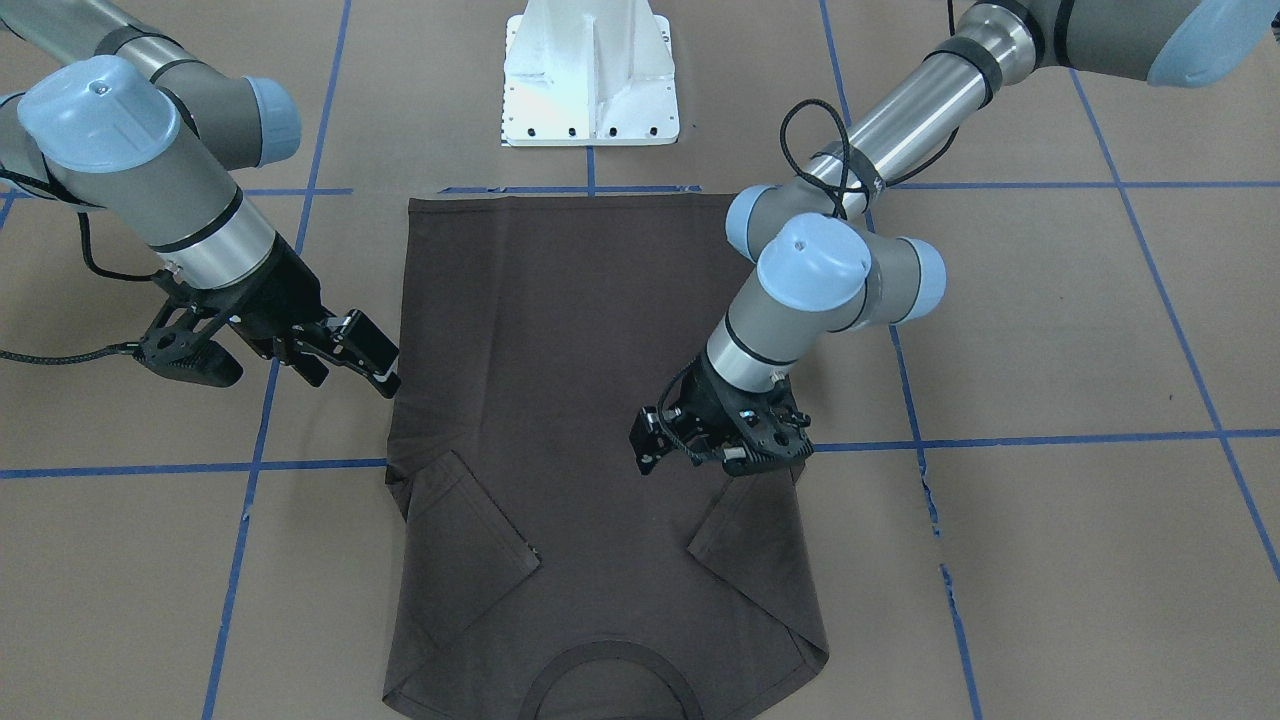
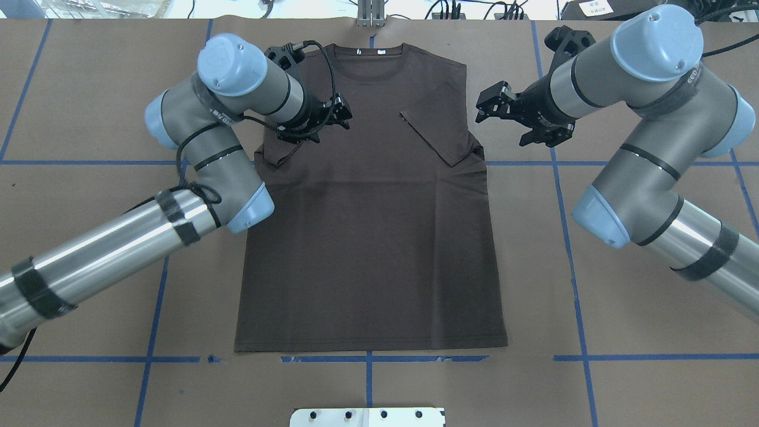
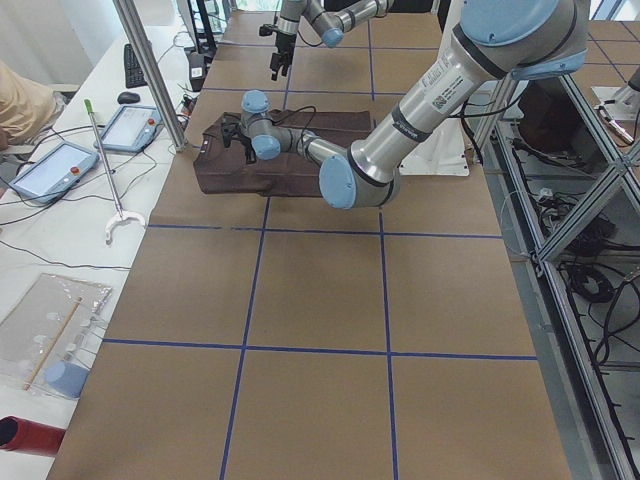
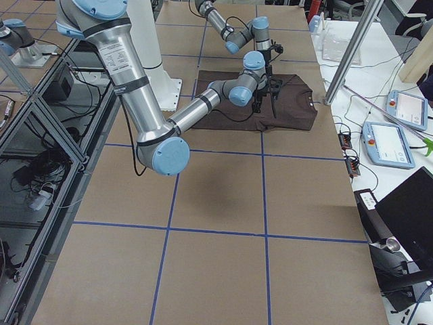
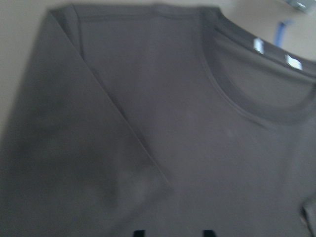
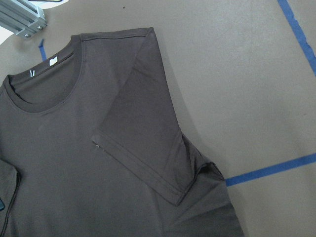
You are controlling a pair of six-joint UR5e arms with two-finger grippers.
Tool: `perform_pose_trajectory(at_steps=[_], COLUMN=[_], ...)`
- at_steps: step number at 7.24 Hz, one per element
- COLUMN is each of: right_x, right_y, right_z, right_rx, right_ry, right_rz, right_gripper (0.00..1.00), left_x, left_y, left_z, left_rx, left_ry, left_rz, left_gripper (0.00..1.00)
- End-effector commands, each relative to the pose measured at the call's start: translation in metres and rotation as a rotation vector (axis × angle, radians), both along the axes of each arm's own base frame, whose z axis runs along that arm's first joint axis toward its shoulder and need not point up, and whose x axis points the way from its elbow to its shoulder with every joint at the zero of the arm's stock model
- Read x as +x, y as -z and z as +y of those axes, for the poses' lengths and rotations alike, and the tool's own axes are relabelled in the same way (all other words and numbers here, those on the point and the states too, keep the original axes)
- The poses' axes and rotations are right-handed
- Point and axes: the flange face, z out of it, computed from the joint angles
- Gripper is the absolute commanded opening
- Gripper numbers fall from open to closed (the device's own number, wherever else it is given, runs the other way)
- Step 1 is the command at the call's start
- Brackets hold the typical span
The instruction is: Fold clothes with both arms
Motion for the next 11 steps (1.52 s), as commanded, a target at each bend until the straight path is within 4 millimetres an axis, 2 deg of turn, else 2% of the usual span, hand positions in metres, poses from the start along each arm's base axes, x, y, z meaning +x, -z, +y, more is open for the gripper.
perform_pose_trajectory(at_steps=[1, 2, 3, 4, 6, 11], right_x=[-0.055, -0.081, -0.116, -0.144, -0.142, -0.137], right_y=[-0.002, 0.004, 0.003, -0.005, -0.044, -0.068], right_z=[0.106, 0.17, 0.229, 0.272, 0.297, 0.307], right_rx=[-0.037, -0.067, -0.11, -0.096, -0.15, -0.157], right_ry=[-0.04, -0.063, -0.082, -0.125, -0.132, -0.113], right_rz=[0.012, 0.046, 0.136, 0.181, 0.239, 0.287], right_gripper=[1.0, 1.0, 0.99, 0.93, 0.85, 0.78], left_x=[-0.034, -0.058, -0.065, -0.065, -0.065, -0.063], left_y=[0.012, 0.006, 0.003, 0.003, -0.001, -0.004], left_z=[0.078, 0.097, 0.103, 0.103, 0.103, 0.101], left_rx=[0.006, 0.008, 0.002, -0.004, -0.016, -0.02], left_ry=[-0.034, -0.04, -0.042, -0.04, -0.036, -0.034], left_rz=[0.105, 0.113, 0.109, 0.11, 0.107, 0.101], left_gripper=[0.99, 0.99, 0.99, 0.98, 0.98, 0.98])
